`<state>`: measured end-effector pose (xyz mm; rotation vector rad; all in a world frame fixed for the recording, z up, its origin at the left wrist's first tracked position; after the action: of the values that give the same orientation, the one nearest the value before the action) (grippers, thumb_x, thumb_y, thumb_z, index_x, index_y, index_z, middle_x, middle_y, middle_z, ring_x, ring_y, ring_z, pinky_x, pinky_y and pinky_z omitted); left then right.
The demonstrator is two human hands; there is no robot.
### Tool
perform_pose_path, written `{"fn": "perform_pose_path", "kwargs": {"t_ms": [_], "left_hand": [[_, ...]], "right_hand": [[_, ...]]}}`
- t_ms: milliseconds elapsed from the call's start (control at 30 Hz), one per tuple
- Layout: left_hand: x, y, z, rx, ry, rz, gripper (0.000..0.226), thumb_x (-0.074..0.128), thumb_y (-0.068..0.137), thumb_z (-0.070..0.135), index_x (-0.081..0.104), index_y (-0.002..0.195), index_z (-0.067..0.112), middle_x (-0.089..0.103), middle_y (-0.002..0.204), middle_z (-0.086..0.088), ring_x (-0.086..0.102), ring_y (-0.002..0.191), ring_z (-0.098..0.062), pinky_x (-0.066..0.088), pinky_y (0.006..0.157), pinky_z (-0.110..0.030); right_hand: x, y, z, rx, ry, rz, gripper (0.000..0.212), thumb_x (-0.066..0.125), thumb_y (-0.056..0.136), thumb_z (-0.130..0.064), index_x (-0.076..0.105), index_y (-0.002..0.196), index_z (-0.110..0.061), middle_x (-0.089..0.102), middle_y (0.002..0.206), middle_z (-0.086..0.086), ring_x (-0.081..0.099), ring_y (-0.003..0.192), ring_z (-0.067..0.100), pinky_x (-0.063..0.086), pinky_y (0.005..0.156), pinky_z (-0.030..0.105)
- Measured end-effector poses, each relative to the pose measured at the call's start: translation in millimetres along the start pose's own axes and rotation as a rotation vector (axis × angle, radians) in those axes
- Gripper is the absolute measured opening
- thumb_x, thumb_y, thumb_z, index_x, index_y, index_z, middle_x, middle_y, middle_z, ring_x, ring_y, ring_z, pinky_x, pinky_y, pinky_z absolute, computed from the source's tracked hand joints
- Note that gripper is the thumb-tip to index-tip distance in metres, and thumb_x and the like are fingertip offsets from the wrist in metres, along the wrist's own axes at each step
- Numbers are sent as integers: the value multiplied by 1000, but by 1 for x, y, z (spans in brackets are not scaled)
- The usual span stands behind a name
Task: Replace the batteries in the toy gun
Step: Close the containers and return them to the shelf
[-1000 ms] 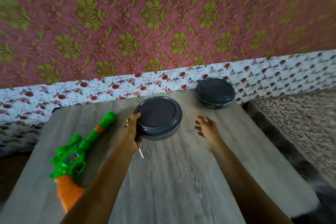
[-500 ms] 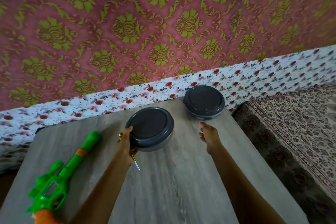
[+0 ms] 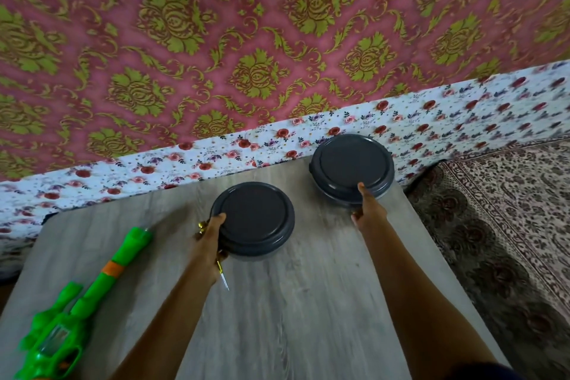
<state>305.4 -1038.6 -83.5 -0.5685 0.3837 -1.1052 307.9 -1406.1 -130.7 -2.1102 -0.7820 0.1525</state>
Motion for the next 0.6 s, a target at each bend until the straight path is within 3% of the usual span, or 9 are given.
{"fn": "perform_pose_path", "kwargs": {"t_ms": [67,133,233,333,400,467,600], "left_hand": [[1,3,-1,-7,8,-1,15,64,86,33,61,94,20,61,114,-6,57,106,-25,51,81,-38],[1,4,-1,-3,22,-4,11,63,87,33,59,88,22,61,112,-6,57,102,-24,50,81,-38],[2,0,1,11,21,-20,11,63,87,31,59,87,22,61,109,-6,58,92,-20,50,72,-33],[-2,-8,4,16,-9,-25,12,62,88,30,59,91,19,61,110,-7,57,93,-20,50,72,-34],[-7,-15,7,16,-31,-18,23,63,87,30,58,104,14,60,111,-8,57,99,-24,51,74,-36],[-17,-23,9,14,-58,0,35,65,86,31,56,114,12,60,113,-8,57,102,-25,52,79,-39],[-54,-35,15,25,-108,12,36,66,85,32,55,114,13,61,116,-7,58,101,-24,50,86,-42]], "right_hand": [[1,3,-4,-23,23,8,68,76,73,-30,45,127,-4,52,94,8,51,70,20,44,62,27],[-1,7,-5,-38,52,42,66,75,72,-26,44,126,-3,53,107,11,56,83,25,47,72,31],[-8,2,-5,-71,58,91,72,75,69,-29,43,128,-5,52,113,11,57,97,29,49,85,40],[-13,-14,-3,-97,73,70,75,78,61,-31,46,123,-4,52,100,9,52,75,22,44,64,33],[-16,-26,-2,-112,78,47,73,78,62,-30,44,122,-5,50,98,10,49,70,19,44,60,31],[-15,-41,2,-124,57,-13,61,75,69,-28,46,116,-4,52,104,12,52,81,22,48,70,35],[-9,-91,19,-144,71,-169,38,70,78,-21,51,108,-8,56,115,13,56,105,31,48,95,46]]}}
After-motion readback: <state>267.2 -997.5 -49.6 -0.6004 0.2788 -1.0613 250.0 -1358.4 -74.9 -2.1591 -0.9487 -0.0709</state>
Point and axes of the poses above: each hand's wrist, its own y-axis towards the middle knuckle, its own x-axis out of the palm, z = x × y, the point moved 10 cm from there along y, towards the middle knuckle
